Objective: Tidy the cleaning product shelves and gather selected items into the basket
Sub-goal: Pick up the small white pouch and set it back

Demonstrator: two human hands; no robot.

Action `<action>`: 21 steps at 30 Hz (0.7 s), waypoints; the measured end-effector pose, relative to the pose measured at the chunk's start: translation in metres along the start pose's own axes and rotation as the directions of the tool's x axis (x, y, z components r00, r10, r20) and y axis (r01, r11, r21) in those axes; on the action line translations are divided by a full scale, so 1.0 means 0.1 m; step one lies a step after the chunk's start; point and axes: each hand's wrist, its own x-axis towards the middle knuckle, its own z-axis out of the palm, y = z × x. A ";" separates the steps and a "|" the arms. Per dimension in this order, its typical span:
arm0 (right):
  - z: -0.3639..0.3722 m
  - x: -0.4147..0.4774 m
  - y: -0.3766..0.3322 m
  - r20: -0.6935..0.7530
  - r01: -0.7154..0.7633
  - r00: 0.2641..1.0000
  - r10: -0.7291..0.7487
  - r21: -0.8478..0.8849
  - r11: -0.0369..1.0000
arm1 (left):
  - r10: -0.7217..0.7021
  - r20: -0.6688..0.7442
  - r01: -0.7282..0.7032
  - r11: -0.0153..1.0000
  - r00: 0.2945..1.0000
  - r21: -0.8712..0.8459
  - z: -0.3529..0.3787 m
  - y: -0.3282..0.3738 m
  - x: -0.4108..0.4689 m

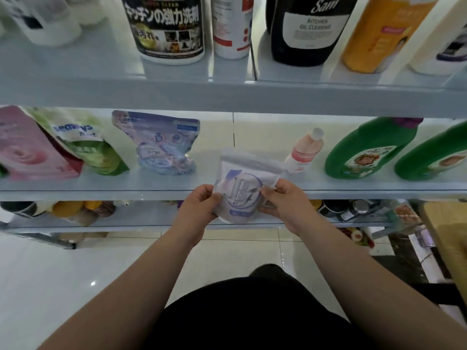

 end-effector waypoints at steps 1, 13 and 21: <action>0.02 0.02 0.03 -0.014 0.011 1.000 -0.011 0.005 1.000 | 0.001 0.006 -0.002 0.998 1.000 0.058 -0.04 0.00 0.04; -0.01 0.61 0.05 -0.155 0.103 0.978 -0.141 -0.230 0.968 | 0.163 0.313 -0.339 0.168 0.936 0.926 -0.31 0.01 0.53; 0.06 1.21 -0.13 -0.073 0.128 0.983 -0.171 -0.400 0.907 | -0.041 0.296 -0.297 -0.260 0.954 0.919 -0.20 -0.24 0.82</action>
